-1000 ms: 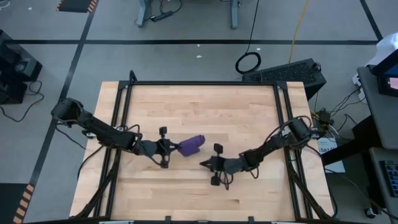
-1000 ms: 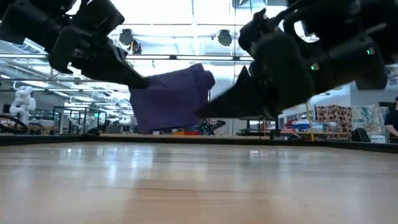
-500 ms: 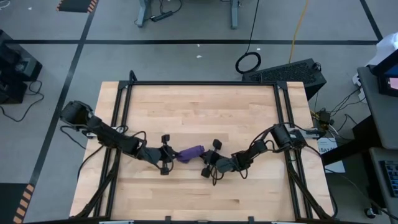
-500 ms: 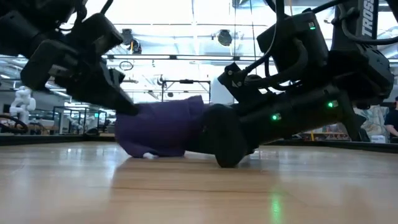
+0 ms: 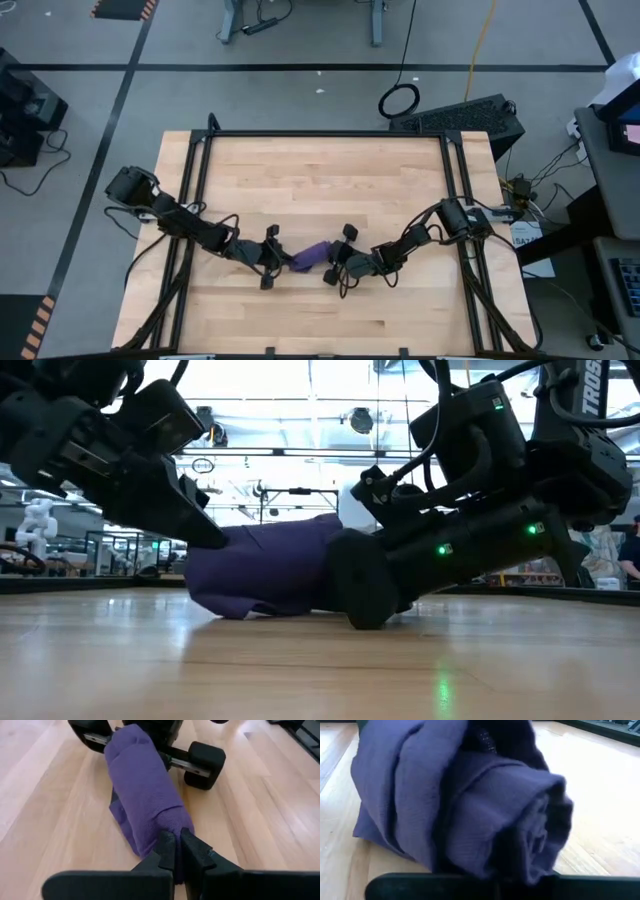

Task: Roll towel into tight, uniform cylinder
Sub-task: Roll the purple towel on the table

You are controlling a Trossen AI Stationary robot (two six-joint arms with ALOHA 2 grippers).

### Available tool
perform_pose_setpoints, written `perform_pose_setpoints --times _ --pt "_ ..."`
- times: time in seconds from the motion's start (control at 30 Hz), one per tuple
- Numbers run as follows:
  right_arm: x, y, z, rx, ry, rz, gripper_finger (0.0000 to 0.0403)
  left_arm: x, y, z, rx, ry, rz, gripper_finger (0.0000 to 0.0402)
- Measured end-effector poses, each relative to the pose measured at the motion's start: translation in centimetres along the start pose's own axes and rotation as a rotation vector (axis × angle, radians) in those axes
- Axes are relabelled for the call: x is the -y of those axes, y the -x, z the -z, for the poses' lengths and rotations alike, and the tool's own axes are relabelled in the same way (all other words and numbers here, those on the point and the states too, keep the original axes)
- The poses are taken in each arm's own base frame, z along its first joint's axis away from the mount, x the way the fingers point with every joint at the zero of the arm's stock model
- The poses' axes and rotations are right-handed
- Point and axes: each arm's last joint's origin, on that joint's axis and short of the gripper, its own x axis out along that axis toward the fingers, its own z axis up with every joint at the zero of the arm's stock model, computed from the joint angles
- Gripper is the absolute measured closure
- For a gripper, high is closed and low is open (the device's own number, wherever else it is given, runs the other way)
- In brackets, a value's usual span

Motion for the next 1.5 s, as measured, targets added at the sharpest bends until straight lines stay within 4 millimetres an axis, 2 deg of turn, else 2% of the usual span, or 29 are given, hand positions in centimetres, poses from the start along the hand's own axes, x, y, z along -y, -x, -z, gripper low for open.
perform_pose_setpoints --times 0.13,0.37,0.63,0.77,0.87,1.1,1.33,1.5 --pt "0.0 -0.1 -0.3 0.022 0.005 -0.002 0.0403 -0.6 -0.2 -0.2 0.0 0.013 -0.014 0.0389" --pt "1.0 -0.8 -0.9 0.066 0.01 0.027 0.0403 -3.0 0.0 -1.1 -0.017 -0.037 -0.031 0.0389" --pt "1.3 -0.2 -1.3 0.031 0.029 0.049 0.0403 -5.7 3.4 -3.2 -0.041 -0.116 -0.128 0.0389" --pt "1.2 0.3 -1.1 0.02 -0.073 -0.029 0.0403 -6.5 5.0 -4.2 0.0 -0.152 -0.163 0.0388" --pt "0.7 0.1 -1.1 0.053 -0.159 -0.087 0.0403 -6.8 5.4 -4.5 0.016 -0.149 -0.174 0.0388" --pt "-0.2 -0.5 -2.6 0.156 -0.224 -0.121 0.0403 -7.1 3.6 -2.8 -0.101 -0.107 -0.219 0.0388" --pt "0.4 -1.8 -2.5 0.07 -0.135 -0.044 0.0403 -5.8 1.9 -3.0 0.014 -0.057 -0.115 0.0388" --pt "0.9 -2.0 -2.1 0.054 -0.087 0.065 0.0403 -4.5 1.5 -2.6 0.013 -0.016 -0.066 0.0388"
